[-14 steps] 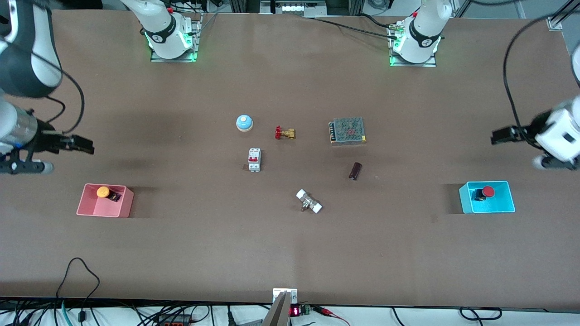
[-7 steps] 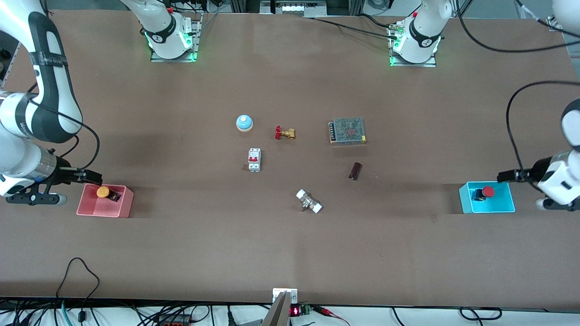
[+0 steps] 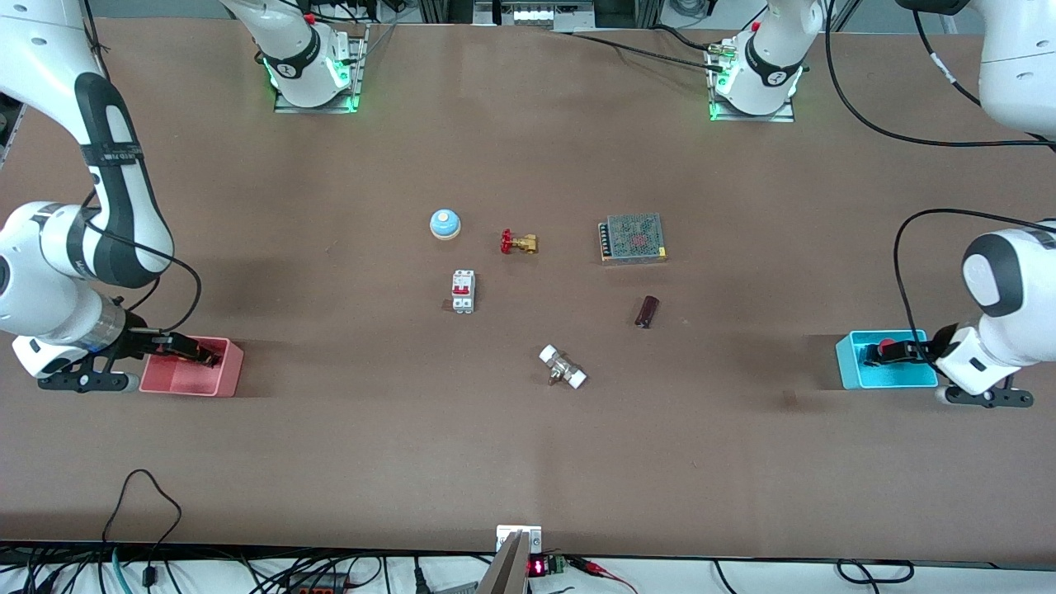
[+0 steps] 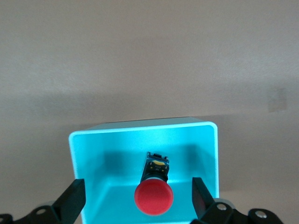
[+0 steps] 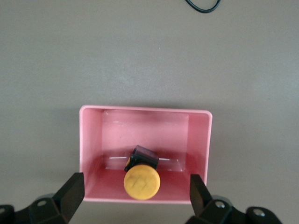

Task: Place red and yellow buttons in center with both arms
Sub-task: 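Grasp the yellow button with the right gripper while the left gripper grasps the red button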

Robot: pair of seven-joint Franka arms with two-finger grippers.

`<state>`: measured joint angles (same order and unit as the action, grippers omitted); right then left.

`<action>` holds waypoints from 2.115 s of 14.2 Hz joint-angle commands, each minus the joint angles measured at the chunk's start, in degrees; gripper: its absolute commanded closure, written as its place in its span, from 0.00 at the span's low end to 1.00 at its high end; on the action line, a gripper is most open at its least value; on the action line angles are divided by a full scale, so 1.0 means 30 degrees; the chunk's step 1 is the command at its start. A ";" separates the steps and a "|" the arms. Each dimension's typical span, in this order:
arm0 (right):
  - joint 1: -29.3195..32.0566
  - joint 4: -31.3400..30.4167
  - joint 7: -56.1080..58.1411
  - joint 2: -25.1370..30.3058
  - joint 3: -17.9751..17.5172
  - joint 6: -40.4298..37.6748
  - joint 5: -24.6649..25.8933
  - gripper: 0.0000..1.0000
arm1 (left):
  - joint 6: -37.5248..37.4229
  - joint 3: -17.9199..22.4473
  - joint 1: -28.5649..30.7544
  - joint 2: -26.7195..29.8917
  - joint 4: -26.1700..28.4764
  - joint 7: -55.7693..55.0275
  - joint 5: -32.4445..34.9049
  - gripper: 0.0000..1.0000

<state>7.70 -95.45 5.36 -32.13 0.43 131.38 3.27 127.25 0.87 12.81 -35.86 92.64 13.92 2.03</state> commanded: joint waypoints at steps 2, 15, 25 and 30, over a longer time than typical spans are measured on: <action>0.0335 0.0263 0.0528 -0.0568 -0.0114 0.0385 0.0023 0.00 | 0.1469 -0.0057 0.0038 0.0498 0.1668 0.0138 0.0084 0.00; 0.0335 0.0233 0.0849 -0.1624 -0.0143 0.0444 0.0023 0.00 | 0.3109 -0.0087 0.0272 -0.0675 0.2019 0.0166 -0.0092 0.13; 0.0335 0.0058 0.1846 -0.1741 -0.0202 0.0268 0.0023 0.40 | 0.2935 -0.0262 0.0214 -0.0763 0.2137 0.0311 -0.0092 0.66; 0.0335 0.0087 0.1934 -0.1741 -0.0260 0.0239 0.0052 0.66 | 0.2091 -0.0262 0.0185 -0.0151 0.1787 0.0370 -0.0034 0.70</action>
<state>8.20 -95.44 9.96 -37.23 0.27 132.28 3.27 135.78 0.35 13.22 -38.11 98.62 13.93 2.02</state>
